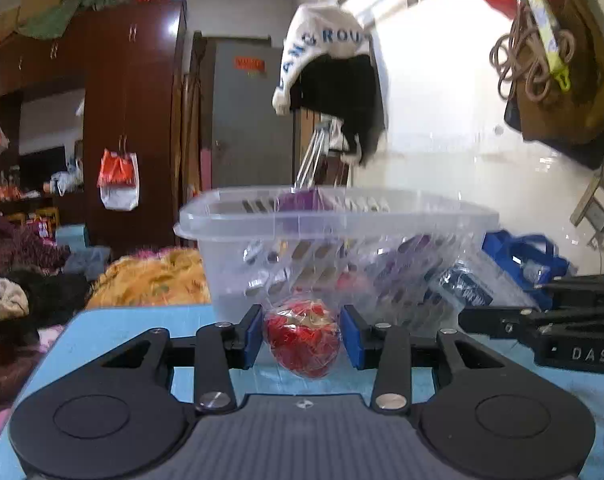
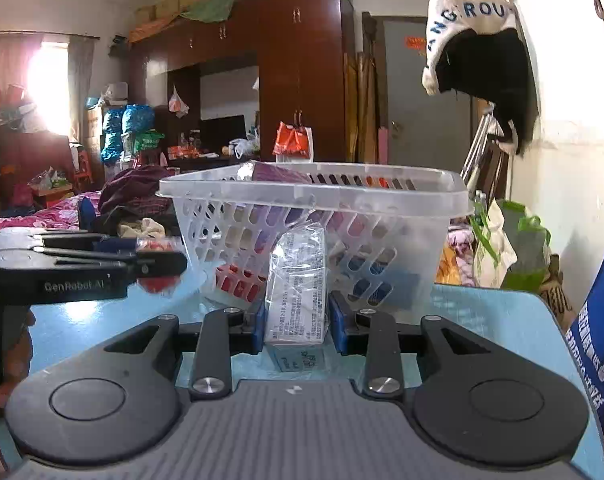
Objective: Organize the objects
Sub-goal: 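Grasp the red mesh bag with the left tool while the right tool grasps a clear-wrapped carton, then carry both items over the white basket and open both tools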
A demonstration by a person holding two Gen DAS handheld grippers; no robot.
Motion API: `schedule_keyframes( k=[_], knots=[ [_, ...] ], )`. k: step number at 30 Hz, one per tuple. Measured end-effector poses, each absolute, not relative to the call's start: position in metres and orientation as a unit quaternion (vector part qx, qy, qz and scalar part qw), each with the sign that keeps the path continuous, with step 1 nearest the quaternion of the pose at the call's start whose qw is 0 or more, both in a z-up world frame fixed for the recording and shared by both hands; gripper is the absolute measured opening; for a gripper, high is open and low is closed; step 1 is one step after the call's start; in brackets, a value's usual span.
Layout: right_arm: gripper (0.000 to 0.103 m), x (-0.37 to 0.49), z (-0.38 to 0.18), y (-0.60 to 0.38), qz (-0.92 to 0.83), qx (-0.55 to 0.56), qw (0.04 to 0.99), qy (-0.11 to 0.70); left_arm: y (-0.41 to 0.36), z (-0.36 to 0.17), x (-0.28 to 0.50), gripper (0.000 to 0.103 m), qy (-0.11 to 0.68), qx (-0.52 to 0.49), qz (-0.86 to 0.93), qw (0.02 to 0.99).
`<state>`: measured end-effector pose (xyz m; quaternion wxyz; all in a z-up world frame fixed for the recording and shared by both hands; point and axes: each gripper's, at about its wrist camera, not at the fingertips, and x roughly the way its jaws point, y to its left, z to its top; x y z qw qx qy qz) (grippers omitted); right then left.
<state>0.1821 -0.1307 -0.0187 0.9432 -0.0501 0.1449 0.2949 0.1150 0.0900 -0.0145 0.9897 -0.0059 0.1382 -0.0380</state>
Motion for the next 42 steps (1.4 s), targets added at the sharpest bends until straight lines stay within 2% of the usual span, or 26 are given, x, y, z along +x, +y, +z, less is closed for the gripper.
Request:
schedule_keyframes(
  k=[14,22,26,30,33,36,40,42],
  knots=[
    [0.035,0.176,-0.018,-0.139,0.299,-0.027,0.947,0.112,0.086,-0.014,0.114,0.045,0.121,0.015,-0.031,0.992],
    [0.035,0.157,-0.017,-0.143,0.298,-0.024,0.953,0.051,0.088,-0.010,0.101,0.045,0.085,0.005,-0.038,0.996],
    [0.035,0.151,-0.001,-0.150,0.304,-0.006,0.952,0.040,0.099,0.009,0.086,0.045,0.051,-0.019,-0.063,0.997],
    [0.035,0.164,0.048,-0.146,0.298,-0.007,0.954,0.027,0.104,0.058,0.095,0.045,0.029,-0.010,-0.049,0.998],
    [0.035,0.200,0.084,-0.125,0.269,-0.042,0.961,0.041,0.108,0.091,0.130,0.045,0.055,-0.006,-0.034,0.998],
    [0.035,0.254,0.100,-0.109,0.275,-0.043,0.956,0.095,0.114,0.104,0.177,0.045,0.110,-0.018,-0.022,0.993],
    [0.036,0.295,0.087,-0.089,0.259,-0.076,0.953,0.137,0.122,0.088,0.227,0.046,0.184,-0.040,-0.013,0.982],
    [0.042,0.300,0.078,-0.083,0.260,-0.098,0.950,0.142,0.124,0.077,0.240,0.051,0.203,-0.032,-0.001,0.979]
  ],
)
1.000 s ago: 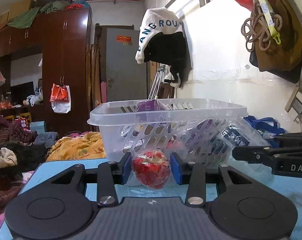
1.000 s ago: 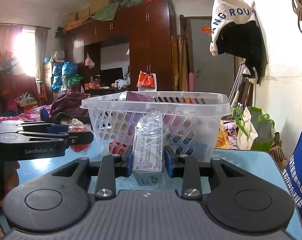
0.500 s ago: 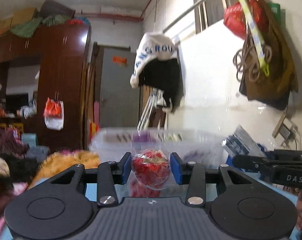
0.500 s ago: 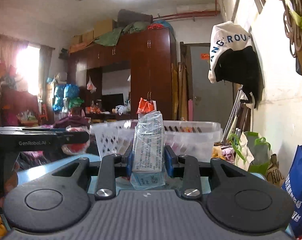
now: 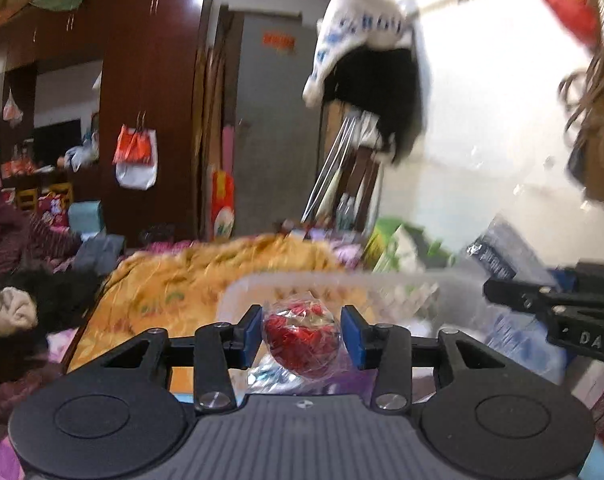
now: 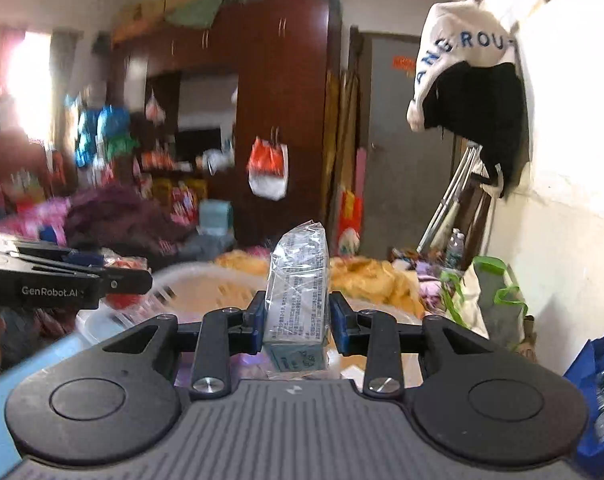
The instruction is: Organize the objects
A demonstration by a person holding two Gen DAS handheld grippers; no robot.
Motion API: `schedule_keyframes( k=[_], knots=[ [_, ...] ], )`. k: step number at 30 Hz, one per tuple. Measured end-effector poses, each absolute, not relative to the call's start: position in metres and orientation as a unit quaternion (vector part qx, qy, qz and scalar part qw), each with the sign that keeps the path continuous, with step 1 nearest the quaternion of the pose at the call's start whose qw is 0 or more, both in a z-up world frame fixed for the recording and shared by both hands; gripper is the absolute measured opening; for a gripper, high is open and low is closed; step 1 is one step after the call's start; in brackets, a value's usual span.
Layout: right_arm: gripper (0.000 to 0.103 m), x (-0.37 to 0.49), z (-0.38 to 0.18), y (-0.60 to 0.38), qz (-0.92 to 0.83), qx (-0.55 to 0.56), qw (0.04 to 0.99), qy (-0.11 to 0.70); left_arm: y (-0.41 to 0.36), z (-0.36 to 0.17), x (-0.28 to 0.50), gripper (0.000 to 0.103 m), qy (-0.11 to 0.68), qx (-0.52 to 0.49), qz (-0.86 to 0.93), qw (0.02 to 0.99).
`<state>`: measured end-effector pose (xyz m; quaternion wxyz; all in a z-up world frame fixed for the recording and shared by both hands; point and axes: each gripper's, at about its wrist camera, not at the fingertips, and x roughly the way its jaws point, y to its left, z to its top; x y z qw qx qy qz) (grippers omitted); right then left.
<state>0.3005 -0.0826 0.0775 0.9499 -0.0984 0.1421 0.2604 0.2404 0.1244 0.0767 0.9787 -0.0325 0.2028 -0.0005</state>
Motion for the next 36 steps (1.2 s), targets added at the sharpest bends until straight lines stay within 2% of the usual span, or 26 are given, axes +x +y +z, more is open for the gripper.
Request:
schedule_keyframes(
  k=[1,2,3,5,8,12,15,22,36],
  knots=[
    [0.060,0.302,0.074,-0.080,0.257,-0.105,0.951,0.139,0.126,0.070,0.245,0.066,0.206,-0.033,0.009,0.978],
    [0.077,0.300,0.071,-0.079,0.253,-0.106,0.952,0.133,0.128,0.066,0.248,0.074,0.207,-0.033,0.013,0.978],
    [0.082,0.299,0.069,-0.079,0.253,-0.106,0.953,0.130,0.129,0.061,0.248,0.082,0.207,-0.035,0.008,0.978],
    [0.083,0.293,0.070,-0.084,0.262,-0.096,0.952,0.123,0.130,0.059,0.242,0.082,0.201,-0.046,-0.007,0.979],
    [0.103,0.275,0.076,-0.098,0.257,-0.073,0.959,0.095,0.130,0.067,0.217,0.082,0.169,-0.042,-0.011,0.985],
    [0.103,0.250,0.088,-0.118,0.260,-0.039,0.962,0.080,0.120,0.075,0.179,0.103,0.139,-0.011,0.000,0.990],
    [0.103,0.234,0.083,-0.128,0.233,-0.040,0.970,0.062,0.114,0.071,0.166,0.103,0.152,-0.021,-0.023,0.988],
    [0.103,0.249,0.071,-0.142,0.244,-0.026,0.960,0.135,0.096,0.056,0.166,0.103,0.187,-0.013,-0.024,0.982],
    [0.103,0.246,0.056,-0.145,0.225,-0.028,0.960,0.165,0.084,0.046,0.160,0.103,0.205,0.004,-0.004,0.979]
  ],
)
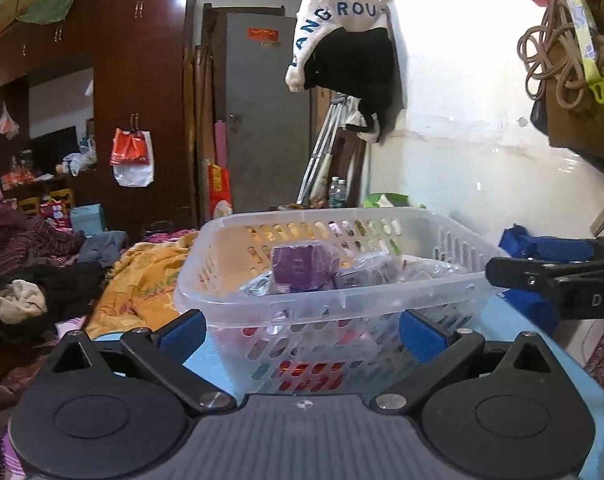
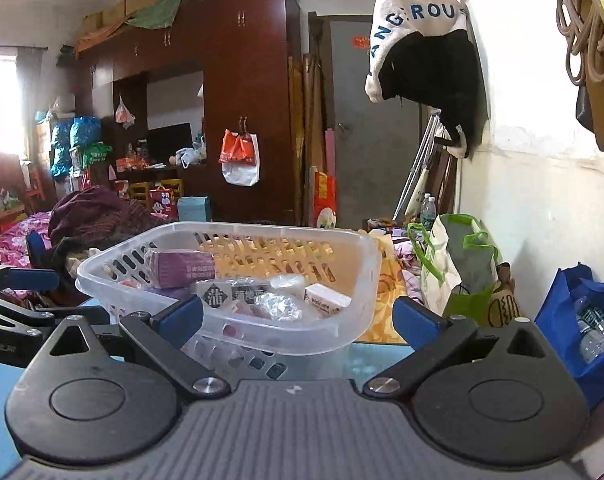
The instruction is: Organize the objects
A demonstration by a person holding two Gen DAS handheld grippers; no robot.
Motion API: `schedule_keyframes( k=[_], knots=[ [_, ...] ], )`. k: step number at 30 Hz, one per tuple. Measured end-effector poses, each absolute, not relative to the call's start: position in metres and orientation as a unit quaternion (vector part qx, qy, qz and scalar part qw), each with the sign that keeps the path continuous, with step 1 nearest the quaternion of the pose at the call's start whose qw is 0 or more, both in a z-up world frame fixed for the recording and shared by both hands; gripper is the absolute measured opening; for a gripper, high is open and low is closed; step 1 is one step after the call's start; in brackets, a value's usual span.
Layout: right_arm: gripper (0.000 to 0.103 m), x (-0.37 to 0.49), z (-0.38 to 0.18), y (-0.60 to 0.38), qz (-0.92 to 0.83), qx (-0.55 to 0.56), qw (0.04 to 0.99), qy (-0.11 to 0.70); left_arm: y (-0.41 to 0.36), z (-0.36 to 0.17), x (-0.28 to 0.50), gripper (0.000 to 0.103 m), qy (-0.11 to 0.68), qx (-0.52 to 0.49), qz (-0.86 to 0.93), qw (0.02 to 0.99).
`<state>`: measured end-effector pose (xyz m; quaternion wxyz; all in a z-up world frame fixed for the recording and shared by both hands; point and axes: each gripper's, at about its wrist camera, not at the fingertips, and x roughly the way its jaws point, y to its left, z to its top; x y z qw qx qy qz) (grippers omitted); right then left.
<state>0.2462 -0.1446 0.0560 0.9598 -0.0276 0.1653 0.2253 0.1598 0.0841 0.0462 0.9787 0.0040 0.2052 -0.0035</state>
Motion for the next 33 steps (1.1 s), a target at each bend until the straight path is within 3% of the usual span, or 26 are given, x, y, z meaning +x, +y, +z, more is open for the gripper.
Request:
schedule_keyframes(
  k=[33],
  knots=[
    [0.103,0.2435,0.0479,-0.1488,0.216,-0.027,0.963,0.159,0.0834,0.0480,0.1575,0.103,0.206,-0.001,0.007,0.979]
  ],
)
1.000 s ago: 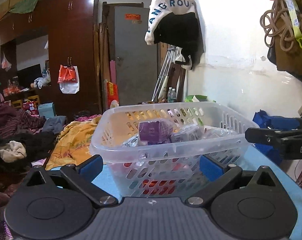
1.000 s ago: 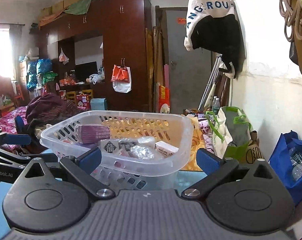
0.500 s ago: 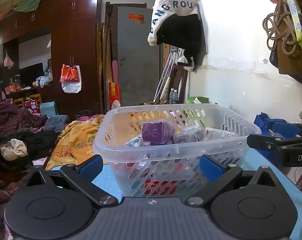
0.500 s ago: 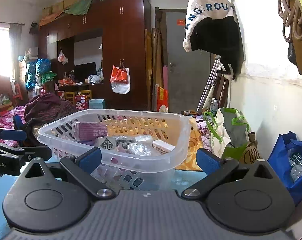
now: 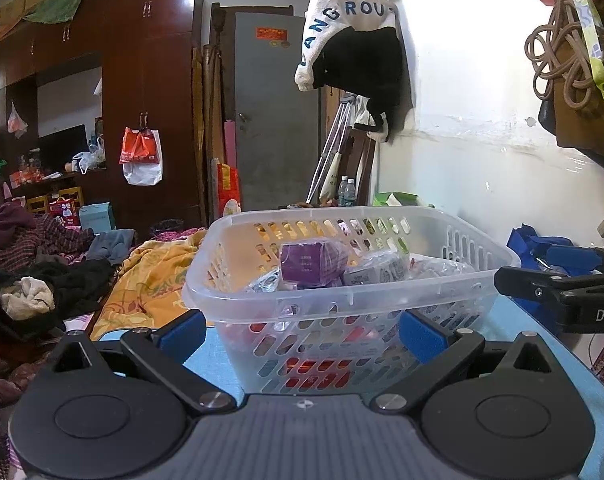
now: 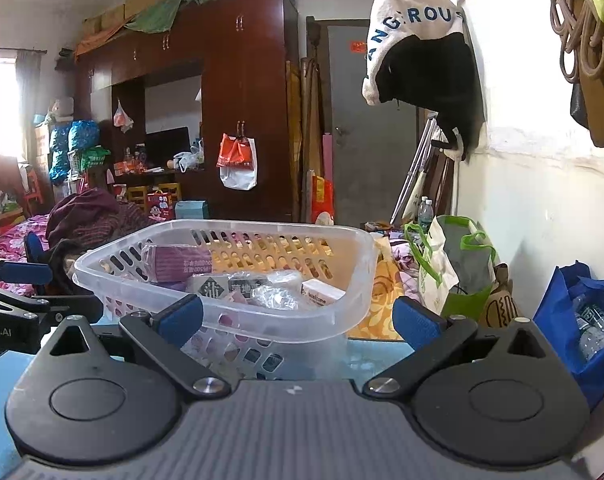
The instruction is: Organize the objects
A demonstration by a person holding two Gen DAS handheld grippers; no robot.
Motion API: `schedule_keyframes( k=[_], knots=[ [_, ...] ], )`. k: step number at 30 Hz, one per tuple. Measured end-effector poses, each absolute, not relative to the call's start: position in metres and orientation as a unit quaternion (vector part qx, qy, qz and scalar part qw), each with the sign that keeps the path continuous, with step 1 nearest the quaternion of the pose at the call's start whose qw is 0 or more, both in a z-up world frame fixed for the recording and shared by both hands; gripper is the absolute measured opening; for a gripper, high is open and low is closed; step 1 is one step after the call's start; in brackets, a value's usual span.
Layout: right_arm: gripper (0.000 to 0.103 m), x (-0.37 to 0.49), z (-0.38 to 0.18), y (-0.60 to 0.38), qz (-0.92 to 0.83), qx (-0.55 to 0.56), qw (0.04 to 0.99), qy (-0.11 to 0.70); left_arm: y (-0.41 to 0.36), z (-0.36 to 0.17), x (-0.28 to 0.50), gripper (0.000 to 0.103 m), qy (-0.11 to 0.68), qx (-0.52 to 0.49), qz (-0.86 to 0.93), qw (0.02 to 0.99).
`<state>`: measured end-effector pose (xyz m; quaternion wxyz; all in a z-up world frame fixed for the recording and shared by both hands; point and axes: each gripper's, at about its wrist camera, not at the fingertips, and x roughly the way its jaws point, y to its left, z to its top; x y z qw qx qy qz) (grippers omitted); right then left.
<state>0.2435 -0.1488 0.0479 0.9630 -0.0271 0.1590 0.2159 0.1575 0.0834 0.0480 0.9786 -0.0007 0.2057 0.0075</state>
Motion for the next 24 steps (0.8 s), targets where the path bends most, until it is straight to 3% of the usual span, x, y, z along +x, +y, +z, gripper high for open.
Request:
schedule_keyframes(
  k=[24],
  knots=[
    [0.103,0.2460,0.0480,-0.1499,0.221,-0.035,0.960,0.166,0.0813,0.0476,0.1602,0.103,0.209,-0.010,0.005,0.978]
  ],
)
